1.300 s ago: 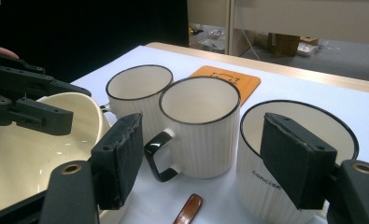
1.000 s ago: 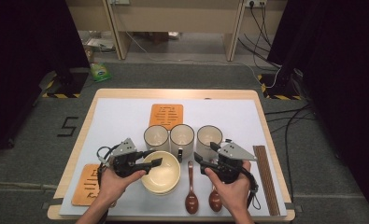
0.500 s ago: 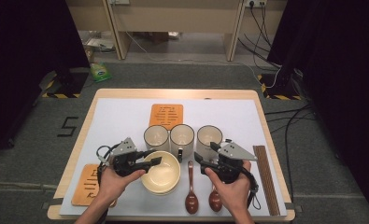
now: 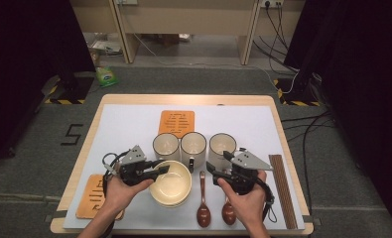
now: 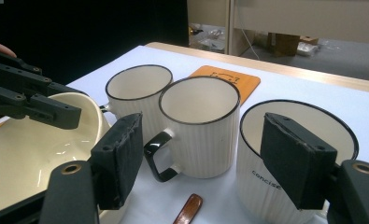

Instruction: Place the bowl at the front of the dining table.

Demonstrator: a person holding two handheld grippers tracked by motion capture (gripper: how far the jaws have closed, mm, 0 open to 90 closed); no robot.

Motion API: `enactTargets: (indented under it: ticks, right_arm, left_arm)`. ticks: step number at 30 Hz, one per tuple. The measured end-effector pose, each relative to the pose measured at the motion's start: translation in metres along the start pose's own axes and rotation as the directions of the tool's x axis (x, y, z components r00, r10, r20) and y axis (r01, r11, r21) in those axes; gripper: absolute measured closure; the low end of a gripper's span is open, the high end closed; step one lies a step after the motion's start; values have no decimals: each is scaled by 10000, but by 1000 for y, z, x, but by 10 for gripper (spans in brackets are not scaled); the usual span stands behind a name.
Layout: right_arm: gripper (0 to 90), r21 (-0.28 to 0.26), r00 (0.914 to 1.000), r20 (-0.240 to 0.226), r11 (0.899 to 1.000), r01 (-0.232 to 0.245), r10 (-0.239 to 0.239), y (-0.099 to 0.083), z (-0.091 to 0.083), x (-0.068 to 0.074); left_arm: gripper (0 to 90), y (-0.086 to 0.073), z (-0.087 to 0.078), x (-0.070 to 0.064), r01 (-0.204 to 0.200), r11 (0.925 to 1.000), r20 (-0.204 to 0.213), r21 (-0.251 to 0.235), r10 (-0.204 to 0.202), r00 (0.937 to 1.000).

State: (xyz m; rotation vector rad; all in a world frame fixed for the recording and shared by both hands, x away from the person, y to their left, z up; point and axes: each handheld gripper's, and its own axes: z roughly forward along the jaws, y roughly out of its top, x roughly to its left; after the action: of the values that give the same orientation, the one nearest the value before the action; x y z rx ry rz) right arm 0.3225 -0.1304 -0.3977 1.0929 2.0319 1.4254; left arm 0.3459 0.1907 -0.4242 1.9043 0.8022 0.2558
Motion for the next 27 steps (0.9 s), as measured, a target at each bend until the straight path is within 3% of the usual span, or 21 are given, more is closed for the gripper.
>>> enactTargets:
  ticks: [13, 14, 19, 27]
  right_arm:
    - [305, 15, 10000, 6, 10000, -9, 9, 0, 0, 0]
    - [305, 4, 10000, 3, 10000, -14, 14, 0, 1, 0]
    - [305, 32, 10000, 24, 10000, -45, 45, -1, 1, -1]
    - [305, 46, 10000, 14, 10000, -68, 68, -1, 2, -1]
  left_arm:
    - [779, -2, 1, 0, -527, 9986, -350, -20, 526, 9980]
    - [785, -3, 1, 0, -731, 9973, -466, 66, 733, 9962]
    - [815, -5, -1, 0, -631, 9980, -545, -77, 625, 9966]
    - [822, -3, -4, -1, -853, 9963, -528, -52, 849, 9950]
